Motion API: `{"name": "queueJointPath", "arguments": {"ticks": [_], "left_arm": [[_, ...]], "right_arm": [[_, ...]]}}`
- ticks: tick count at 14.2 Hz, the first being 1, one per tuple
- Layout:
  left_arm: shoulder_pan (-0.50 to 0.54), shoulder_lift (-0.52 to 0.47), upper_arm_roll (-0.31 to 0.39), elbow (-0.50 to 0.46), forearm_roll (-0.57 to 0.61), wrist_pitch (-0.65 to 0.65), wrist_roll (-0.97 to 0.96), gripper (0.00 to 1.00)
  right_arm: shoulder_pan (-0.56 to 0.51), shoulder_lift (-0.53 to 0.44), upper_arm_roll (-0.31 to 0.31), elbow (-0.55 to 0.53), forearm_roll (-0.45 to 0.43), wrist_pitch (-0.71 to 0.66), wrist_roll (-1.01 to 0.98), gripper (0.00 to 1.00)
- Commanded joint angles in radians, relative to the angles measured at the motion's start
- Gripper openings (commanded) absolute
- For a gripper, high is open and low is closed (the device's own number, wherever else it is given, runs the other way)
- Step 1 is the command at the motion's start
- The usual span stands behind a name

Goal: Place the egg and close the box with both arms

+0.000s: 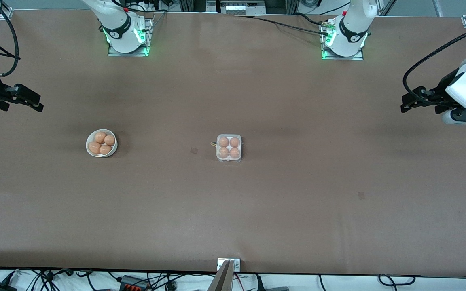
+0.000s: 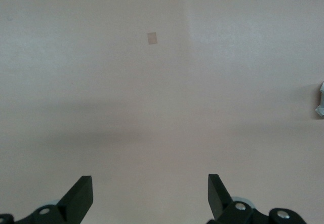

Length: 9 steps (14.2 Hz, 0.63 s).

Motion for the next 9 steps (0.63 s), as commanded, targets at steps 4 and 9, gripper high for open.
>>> {"name": "queueJointPath", "arguments": {"ticks": [4, 9], "left_arm": [[0.016, -0.007, -0.02, -0.001, 0.026, -0.015, -0.013, 1.0], [0.021, 0.016, -0.017, 0.047, 0.025, -0.021, -0.009, 1.0]], "right_arm": [[-0.003, -0.007, 0.003, 0.004, -0.003, -0.01, -0.011, 1.0], [-0.007, -0.009, 0.001, 0.003, -0.01, -0.021, -0.012, 1.0]]}}
